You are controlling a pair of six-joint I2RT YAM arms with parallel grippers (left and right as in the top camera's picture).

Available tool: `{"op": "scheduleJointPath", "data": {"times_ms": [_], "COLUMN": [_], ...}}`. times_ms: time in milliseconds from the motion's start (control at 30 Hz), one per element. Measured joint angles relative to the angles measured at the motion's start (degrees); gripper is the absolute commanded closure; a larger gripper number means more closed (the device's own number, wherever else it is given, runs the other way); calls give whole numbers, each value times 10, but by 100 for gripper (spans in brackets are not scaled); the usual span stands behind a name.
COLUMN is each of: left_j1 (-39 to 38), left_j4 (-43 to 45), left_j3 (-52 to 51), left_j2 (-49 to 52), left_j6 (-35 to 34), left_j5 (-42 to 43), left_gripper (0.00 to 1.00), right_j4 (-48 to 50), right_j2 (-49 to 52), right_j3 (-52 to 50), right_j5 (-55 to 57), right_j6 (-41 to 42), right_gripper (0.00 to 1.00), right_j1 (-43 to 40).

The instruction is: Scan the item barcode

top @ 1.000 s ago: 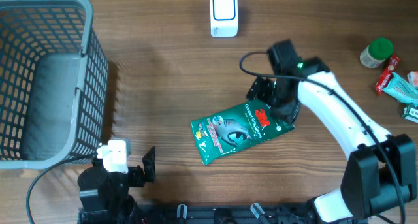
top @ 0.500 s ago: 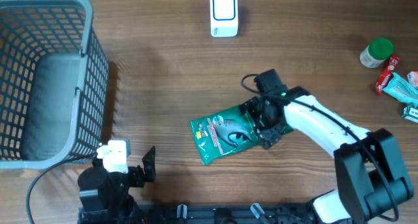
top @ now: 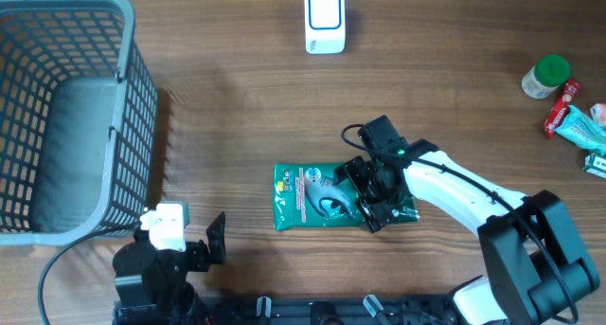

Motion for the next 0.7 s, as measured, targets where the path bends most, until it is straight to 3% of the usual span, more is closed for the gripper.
{"op": "scheduleJointPath", "data": {"times_ms": [367,400,433,467,633,700], "left_j1": [0,0,0,0,0,0], "left_j4": [0,0,0,0,0,0], "left_j3": [0,0,0,0,0,0], "left_j2": [0,0,0,0,0,0], "left_j6": [0,0,0,0,0,0], "left_j5": [0,0,0,0,0,0], "left_gripper": [0,0,0,0,0,0], "right_j4": [-41,-41,-40,-39,-23,-76], "right_j2": [-1,-2,-3,-3,-7,-10], "right_j3": [-1,-1,-1,-1,2,18], "right_j5": [87,93,100,106,131,139], "right_j6": [5,7,10,12,21,21], "right_gripper": [2,34,75,95,96,96], "right_j1": [2,2,3,4,4,3]}}
